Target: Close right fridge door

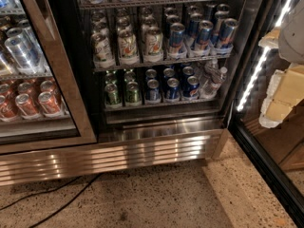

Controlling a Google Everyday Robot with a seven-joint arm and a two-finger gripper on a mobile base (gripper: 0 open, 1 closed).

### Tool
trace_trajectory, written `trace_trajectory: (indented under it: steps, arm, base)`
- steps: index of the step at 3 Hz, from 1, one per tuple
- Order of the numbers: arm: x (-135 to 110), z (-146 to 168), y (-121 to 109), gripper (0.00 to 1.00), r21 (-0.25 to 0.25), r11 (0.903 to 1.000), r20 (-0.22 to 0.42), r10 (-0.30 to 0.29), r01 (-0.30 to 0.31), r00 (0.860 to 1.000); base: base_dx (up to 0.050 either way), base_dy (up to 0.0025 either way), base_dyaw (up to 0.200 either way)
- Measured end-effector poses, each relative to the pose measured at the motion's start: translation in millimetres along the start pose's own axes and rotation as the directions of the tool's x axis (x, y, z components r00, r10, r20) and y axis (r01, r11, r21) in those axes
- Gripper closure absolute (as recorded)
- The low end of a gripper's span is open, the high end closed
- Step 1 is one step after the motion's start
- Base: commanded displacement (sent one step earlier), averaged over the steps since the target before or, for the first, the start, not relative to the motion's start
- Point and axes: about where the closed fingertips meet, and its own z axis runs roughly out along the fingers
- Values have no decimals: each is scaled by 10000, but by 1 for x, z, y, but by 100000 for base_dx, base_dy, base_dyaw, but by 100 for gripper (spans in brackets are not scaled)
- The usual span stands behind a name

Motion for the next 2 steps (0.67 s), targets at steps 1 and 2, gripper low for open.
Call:
trace_trajectory:
  steps: [1, 2]
  arm:
    - [0, 0, 0, 0, 0, 10000, 0, 0, 0, 10000]
    - [0, 0, 0, 0, 0, 10000, 0, 0, 0, 10000]
  base:
    - [-5000, -2, 14]
    - [-5001, 1, -9]
